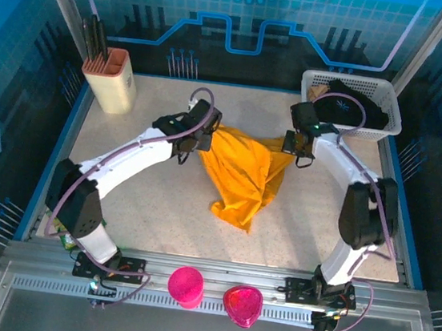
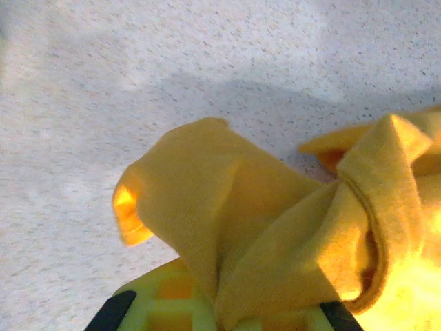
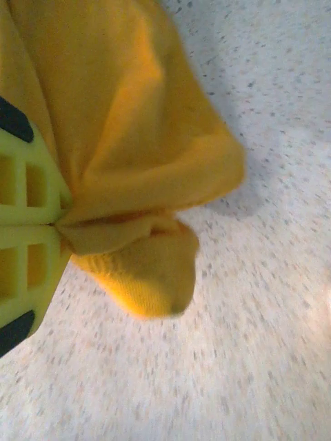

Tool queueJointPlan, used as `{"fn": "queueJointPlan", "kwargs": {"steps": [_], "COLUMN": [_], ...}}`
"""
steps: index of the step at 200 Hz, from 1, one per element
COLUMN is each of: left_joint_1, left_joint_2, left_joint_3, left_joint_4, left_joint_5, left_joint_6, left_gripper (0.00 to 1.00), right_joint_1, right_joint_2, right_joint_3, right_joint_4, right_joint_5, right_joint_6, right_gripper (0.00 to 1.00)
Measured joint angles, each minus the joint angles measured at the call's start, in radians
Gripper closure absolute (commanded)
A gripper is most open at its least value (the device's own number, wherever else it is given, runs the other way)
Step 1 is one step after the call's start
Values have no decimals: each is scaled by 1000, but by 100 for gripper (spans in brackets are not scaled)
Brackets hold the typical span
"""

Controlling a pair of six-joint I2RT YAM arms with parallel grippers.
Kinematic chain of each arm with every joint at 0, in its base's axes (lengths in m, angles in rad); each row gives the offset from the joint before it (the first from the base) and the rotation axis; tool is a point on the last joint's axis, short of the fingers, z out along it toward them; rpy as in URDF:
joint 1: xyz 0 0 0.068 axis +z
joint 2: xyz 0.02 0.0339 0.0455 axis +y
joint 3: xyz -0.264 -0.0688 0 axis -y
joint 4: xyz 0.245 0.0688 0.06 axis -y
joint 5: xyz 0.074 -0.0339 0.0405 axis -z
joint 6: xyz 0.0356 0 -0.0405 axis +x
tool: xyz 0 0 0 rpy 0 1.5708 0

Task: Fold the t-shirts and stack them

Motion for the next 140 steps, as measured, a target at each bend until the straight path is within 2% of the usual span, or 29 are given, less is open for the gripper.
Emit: {"fn": "queueJointPlan", "kwargs": {"steps": [21,41,83,95,98,102,107,114,128,140], "left_joint_1": [0,2,48,73,80,91,101,121,154,179], "left_joint_2": [1,61,392,504,531,574,615,682,784,842], "left_joint_3": [93,224,608,737,771,820,871,948,1059,1101], "left_joint_4": [-107,-203,-309,-347,-356,-366,-378,-392,-418,-441], "left_joint_5": [-35,-74,-161,-179,-181,-187,-191,-196,-197,-199], "left_joint_6": [23,56,102,104,103,107,105,105,105,98], "left_gripper": [100,100,100,86,79,64,47,34,19,10], "right_joint_1": [13,16,18,20,21,22,23,26,29,32], "right_joint_2": [-72,-70,85,140,158,177,203,248,332,400], "right_joint_3": [-39,-28,183,261,283,311,344,400,500,578], "right_joint_4": [4,3,-25,-35,-38,-39,-39,-43,-58,-80], "right_joint_5": [54,88,135,146,147,151,154,154,152,149], "right_joint_6": [8,5,-28,-40,-45,-48,-53,-58,-74,-84], "right_gripper": [100,100,100,100,100,100,91,79,51,36]}}
